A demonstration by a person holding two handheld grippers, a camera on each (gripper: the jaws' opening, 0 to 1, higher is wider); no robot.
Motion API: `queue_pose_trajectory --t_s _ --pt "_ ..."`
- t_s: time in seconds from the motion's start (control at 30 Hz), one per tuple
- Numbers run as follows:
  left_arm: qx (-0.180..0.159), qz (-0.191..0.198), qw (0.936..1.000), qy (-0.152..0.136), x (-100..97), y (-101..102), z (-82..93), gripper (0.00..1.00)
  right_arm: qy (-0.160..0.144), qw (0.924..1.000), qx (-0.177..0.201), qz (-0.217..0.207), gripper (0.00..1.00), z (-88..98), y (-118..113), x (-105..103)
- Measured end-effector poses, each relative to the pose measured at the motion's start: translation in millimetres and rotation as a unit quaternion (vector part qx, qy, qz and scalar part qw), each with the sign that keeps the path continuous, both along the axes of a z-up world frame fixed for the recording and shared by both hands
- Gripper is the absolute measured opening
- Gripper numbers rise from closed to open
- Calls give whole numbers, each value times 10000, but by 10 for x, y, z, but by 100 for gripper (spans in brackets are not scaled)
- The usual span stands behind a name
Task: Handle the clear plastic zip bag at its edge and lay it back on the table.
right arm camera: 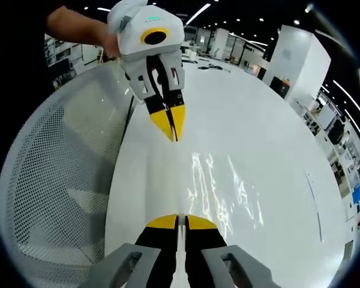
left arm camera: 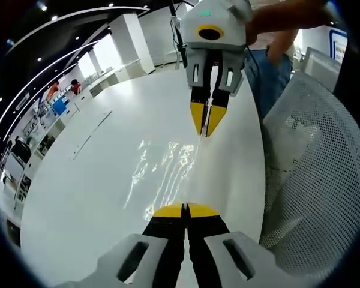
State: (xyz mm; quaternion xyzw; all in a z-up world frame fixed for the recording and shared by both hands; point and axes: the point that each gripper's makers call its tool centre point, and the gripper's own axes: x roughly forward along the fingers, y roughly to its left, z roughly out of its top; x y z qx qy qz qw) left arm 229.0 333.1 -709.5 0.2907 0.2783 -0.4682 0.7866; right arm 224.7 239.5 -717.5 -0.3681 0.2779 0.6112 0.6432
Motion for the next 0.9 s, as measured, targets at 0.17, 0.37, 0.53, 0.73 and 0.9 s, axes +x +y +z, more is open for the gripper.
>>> queue_pose_trajectory --t_s 0.17,0.37,0.53,0.73,0.9 --pt "2 7 10000 6 9 -2 0 0 25 10000 -24 -50 0 -15 -44 12" --pt "8 13 10000 5 7 -9 3 0 10 9999 -82 -61 0 -23 -73 24" --pt "5 26 10000 7 9 -6 6 0 1 9999 -140 -97 0 -32 -115 51" --pt "5 31 10000 4 3 -12 20 0 -1 9997 -199 -144 0 -46 -173 72" --pt "10 8 10000 20 -7 -20 24 0 -2 9996 -217 -171 0 -62 -208 46"
